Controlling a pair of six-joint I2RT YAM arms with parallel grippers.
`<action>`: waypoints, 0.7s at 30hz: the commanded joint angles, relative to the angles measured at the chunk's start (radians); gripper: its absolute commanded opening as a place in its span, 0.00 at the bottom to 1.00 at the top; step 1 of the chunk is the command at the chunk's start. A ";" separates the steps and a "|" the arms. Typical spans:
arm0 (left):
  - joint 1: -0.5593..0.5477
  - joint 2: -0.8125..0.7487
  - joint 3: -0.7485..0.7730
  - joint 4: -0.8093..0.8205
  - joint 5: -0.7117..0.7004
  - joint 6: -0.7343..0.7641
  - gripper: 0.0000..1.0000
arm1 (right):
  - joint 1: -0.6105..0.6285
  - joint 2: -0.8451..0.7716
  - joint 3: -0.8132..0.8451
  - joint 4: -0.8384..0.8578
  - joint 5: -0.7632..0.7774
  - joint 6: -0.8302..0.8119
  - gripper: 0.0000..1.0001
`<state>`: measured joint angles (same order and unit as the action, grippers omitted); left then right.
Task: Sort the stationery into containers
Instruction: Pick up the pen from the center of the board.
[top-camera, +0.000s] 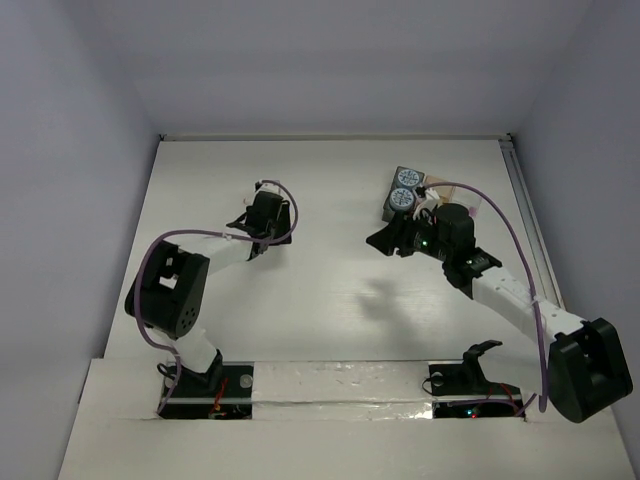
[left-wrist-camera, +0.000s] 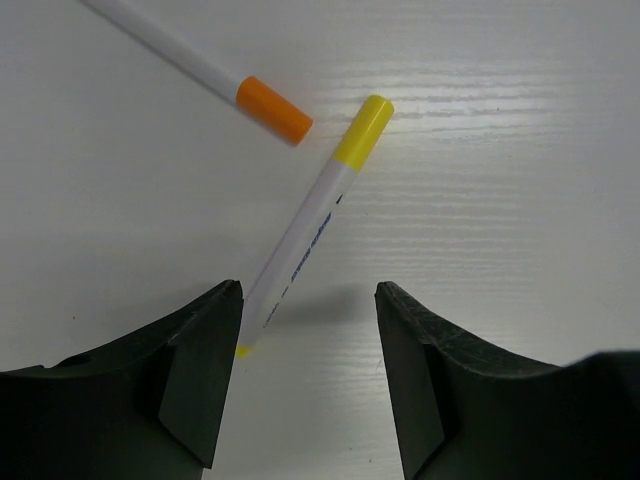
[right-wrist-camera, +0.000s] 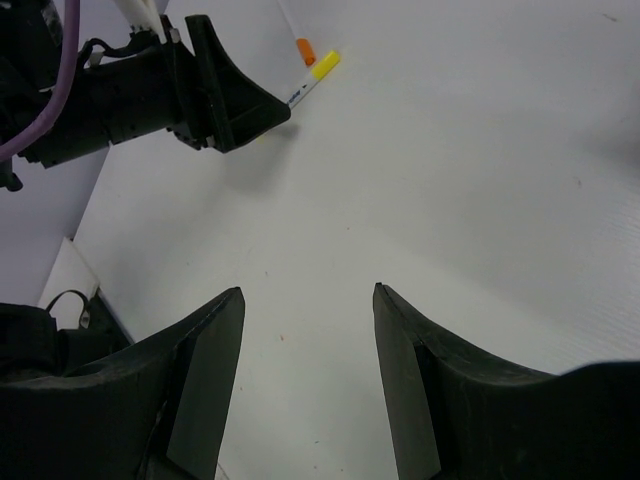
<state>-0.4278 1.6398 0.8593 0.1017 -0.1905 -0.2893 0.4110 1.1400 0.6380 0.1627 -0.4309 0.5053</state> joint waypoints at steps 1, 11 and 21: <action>0.009 0.026 0.055 -0.014 -0.001 0.025 0.51 | 0.015 -0.011 0.002 0.032 -0.012 -0.007 0.60; 0.000 0.060 0.058 -0.080 0.040 -0.011 0.41 | 0.015 0.000 0.003 0.037 -0.005 -0.008 0.60; -0.065 0.118 0.072 -0.089 0.026 -0.005 0.03 | 0.015 0.000 0.003 0.040 0.017 -0.005 0.61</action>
<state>-0.4683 1.7329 0.9203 0.0654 -0.1745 -0.2905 0.4202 1.1404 0.6380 0.1635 -0.4259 0.5049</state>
